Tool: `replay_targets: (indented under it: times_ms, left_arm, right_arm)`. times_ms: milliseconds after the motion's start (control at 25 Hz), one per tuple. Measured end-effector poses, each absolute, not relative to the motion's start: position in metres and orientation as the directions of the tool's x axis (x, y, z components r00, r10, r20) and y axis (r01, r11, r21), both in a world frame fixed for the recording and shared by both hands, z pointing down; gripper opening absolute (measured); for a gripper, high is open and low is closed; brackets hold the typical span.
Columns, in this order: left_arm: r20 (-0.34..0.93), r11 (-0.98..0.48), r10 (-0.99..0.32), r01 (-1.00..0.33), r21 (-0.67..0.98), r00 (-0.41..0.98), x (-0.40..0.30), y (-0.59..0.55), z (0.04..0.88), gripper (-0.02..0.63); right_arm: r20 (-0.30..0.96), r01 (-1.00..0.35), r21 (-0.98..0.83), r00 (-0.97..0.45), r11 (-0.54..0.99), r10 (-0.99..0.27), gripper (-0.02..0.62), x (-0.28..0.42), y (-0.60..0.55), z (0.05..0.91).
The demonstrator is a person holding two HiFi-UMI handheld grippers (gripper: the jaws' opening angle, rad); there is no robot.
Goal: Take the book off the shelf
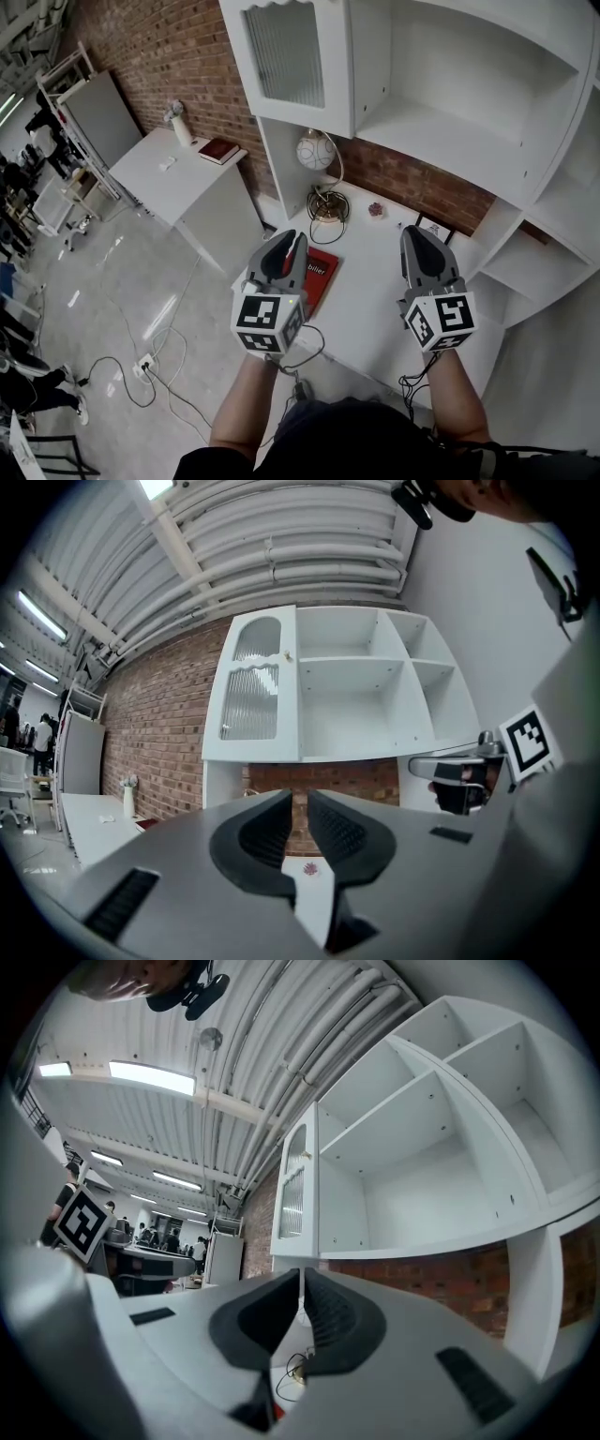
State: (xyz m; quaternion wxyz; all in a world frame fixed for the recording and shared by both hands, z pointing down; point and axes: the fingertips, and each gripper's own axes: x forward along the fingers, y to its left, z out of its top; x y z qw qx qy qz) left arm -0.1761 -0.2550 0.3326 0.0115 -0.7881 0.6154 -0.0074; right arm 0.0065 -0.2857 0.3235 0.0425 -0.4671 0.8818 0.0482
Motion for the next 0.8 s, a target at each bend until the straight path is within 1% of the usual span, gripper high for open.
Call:
replay_targets:
  times_ms: [800]
  left_arm:
    - [0.04, -0.346, -0.937, -0.938, 0.014, 0.347, -0.264, -0.299, 0.362, 0.051]
  right_arm:
    - [-0.061, -0.884, 0.059, -0.466, 0.463, -0.883, 0.015, -0.07, -0.307, 0.344]
